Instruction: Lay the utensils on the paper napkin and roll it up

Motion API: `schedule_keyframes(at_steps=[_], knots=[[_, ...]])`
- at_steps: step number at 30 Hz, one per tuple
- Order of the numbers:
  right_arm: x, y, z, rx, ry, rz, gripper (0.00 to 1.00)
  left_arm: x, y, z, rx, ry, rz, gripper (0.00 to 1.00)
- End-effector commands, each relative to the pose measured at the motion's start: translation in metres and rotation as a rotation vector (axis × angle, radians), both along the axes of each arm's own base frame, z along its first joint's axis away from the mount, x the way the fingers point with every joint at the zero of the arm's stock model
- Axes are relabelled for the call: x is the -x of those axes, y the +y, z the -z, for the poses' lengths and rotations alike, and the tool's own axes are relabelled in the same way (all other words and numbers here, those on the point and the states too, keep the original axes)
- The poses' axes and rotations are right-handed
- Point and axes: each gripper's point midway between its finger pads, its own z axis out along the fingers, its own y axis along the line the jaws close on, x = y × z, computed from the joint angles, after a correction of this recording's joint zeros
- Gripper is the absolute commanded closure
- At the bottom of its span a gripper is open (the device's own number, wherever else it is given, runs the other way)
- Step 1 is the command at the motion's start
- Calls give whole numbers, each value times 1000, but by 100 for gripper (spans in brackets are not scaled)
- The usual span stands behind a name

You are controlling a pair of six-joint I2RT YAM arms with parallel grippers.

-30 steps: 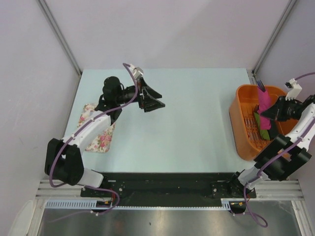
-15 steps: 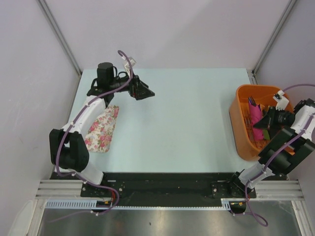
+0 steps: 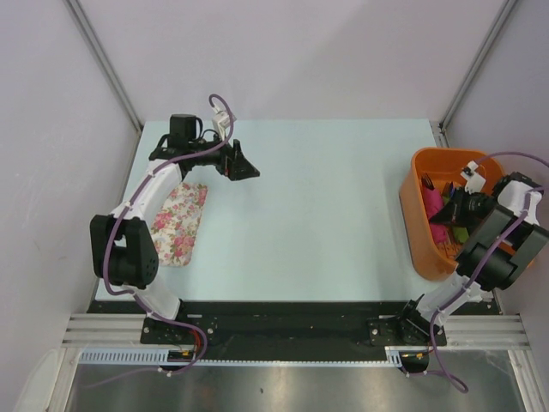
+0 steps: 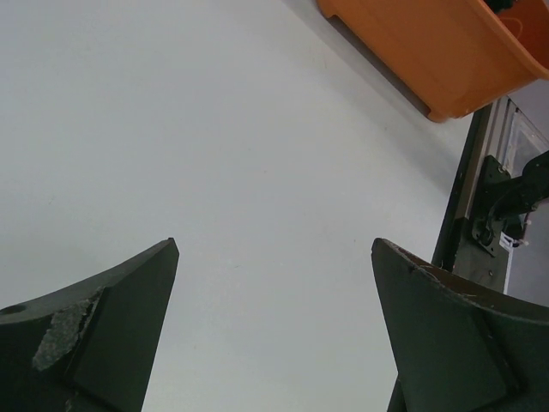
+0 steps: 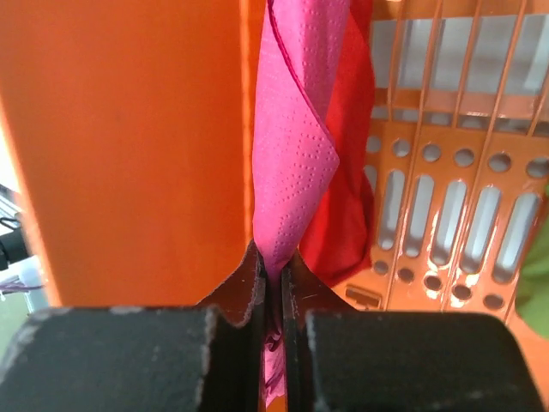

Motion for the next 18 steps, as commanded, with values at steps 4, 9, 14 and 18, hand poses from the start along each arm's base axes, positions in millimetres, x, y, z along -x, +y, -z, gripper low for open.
schedule_keyframes(at_steps=[4, 9, 14, 18], knots=[[-19, -18, 30, 53, 46, 74, 100, -8, -1, -18, -5, -89, 25, 0], [-29, -24, 52, 59, 82, 85, 100, -6, 0, -18, -12, -84, 23, 0], [-33, -25, 70, 90, 132, 86, 100, -5, 2, -13, -28, -75, 24, 1], [-36, -28, 77, 129, 154, 88, 100, -6, 2, -12, -35, -74, 24, 0]])
